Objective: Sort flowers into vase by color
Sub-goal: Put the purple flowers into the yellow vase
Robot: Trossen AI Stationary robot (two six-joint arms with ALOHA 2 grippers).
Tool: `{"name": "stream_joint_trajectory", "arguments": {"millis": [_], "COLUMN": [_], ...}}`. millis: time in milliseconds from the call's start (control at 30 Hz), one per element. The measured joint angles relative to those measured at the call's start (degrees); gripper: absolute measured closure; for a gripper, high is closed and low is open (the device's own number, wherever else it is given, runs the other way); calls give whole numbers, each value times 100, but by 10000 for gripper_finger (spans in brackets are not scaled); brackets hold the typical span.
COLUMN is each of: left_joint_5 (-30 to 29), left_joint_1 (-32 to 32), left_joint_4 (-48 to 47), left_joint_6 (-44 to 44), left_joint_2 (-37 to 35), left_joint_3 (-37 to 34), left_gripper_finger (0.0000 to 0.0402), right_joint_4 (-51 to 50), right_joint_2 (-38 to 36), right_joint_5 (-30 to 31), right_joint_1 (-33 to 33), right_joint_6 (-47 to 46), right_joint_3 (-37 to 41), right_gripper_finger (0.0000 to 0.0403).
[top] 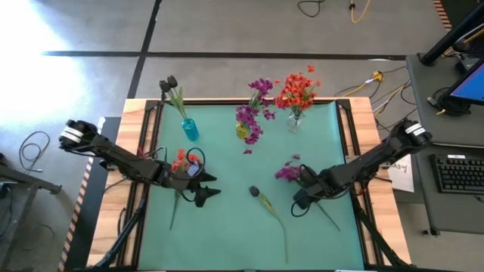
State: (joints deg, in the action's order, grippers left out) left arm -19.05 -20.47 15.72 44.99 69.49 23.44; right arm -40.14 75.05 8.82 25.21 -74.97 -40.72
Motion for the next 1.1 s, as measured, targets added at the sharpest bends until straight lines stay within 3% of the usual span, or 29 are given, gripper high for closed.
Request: {"name": "stream_joint_trajectory", "arguments": {"millis": [300,500,633,800,1100], "left_joint_5": [8,8,32,440,279], "left_joint_1": [-109,-217,-298,-406,-419], "left_joint_4": [734,1725,2917,4366,4558], "left_joint_6": [-347,-1122,-1887,-3042,-3766], "left_joint_2": [266,462,801,1520,2583], "left_joint_3": [0,0,0,289,1423], "left_gripper_finger": [90,90,90,90,90], "right_joint_4": [780,3077,4582,6195,6610], "right_joint_2": [-305,-263,18,569,1180], "right_joint_5": [445,795,939,1225,1218], "right_joint_1": [448,516,496,319,84], "right_joint_6": [1005,2758,4357,5721,6001], "right_joint_3": [-657,-689,-689,-689,-807], "right_gripper_finger": [381,381,381,381,381]}}
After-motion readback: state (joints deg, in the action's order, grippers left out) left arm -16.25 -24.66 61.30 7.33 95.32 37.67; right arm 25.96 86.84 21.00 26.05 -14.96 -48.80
